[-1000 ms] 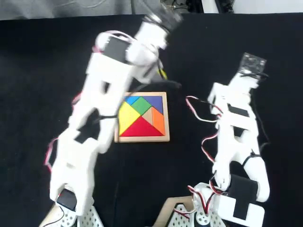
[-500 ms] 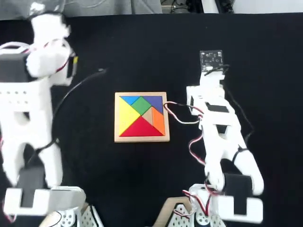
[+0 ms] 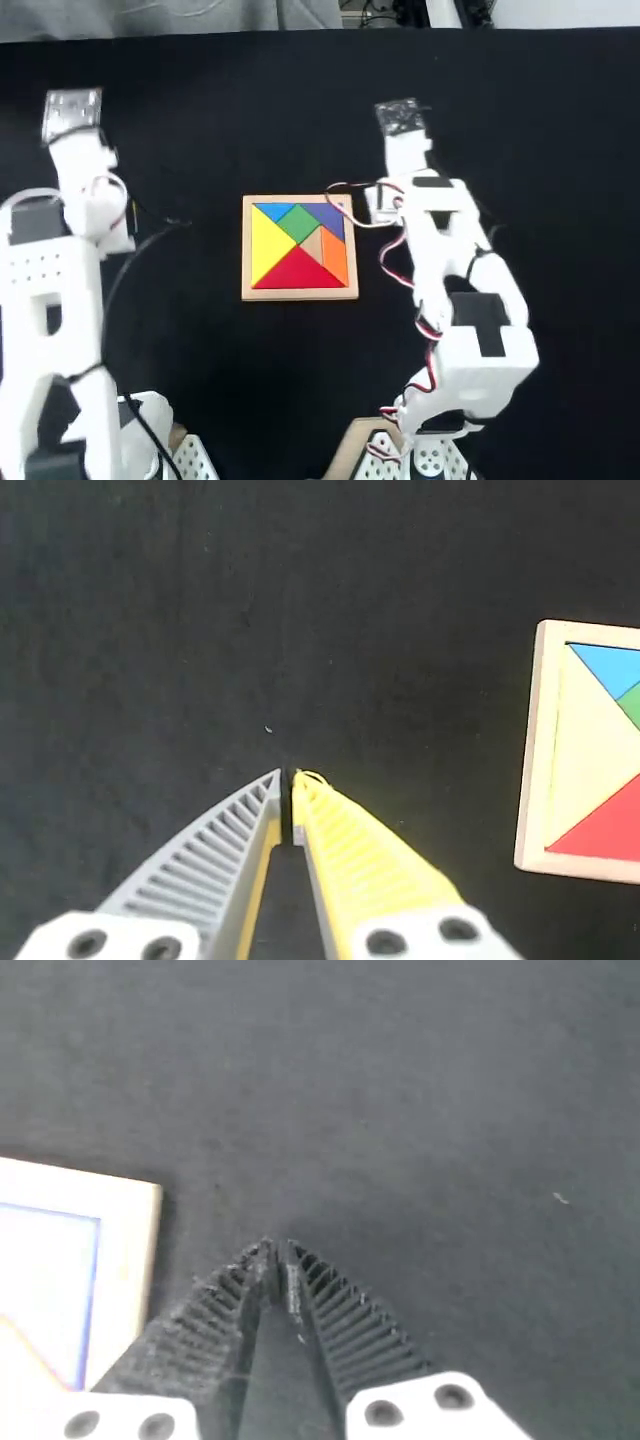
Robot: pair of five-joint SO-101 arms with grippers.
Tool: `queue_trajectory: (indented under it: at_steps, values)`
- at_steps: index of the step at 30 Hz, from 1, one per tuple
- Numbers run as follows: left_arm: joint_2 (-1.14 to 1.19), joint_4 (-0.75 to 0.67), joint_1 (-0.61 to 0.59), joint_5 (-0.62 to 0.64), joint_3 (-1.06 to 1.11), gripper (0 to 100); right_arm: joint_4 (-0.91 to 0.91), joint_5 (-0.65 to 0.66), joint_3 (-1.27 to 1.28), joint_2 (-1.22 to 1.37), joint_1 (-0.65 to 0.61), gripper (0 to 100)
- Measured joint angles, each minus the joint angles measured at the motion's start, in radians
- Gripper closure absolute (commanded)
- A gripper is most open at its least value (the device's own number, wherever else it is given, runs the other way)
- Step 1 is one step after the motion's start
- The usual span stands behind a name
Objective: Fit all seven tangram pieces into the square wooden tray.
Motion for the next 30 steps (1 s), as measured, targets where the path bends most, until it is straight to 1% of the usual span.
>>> queue_trajectory:
  at_steps: [3, 5, 7, 11, 15, 20, 26, 30]
  values:
    - [-0.098, -0.109, 0.021, 0.044, 0.173, 97, 0.000, 0.043, -0.009, 0.015, -0.021, 98.8]
    - [-0.163, -0.189, 0.055, 0.048, 0.292, 97, 0.000, 0.057, -0.009, 0.015, -0.029, 98.8]
    - [-0.224, -0.262, 0.063, 0.046, 0.396, 97, 0.000, 0.063, -0.009, 0.015, -0.054, 98.8]
    - [-0.342, -0.328, 0.071, 0.048, 0.509, 97, 0.000, 0.066, -0.009, 0.015, -0.080, 98.8]
    - [-0.413, -0.341, 0.071, 0.048, 0.543, 97, 0.000, 0.066, -0.009, 0.015, -0.080, 98.8]
    - [-0.434, -0.347, 0.077, 0.048, 0.555, 97, 0.018, 0.066, -0.009, 0.015, -0.083, 98.8]
    - [-0.437, -0.463, 0.077, 0.048, 0.635, 97, 0.018, 0.072, -0.009, 0.015, -0.098, 98.8]
    - [-0.437, -0.483, 0.077, 0.060, 0.641, 97, 0.018, 0.104, -0.009, 0.015, -0.101, 98.8]
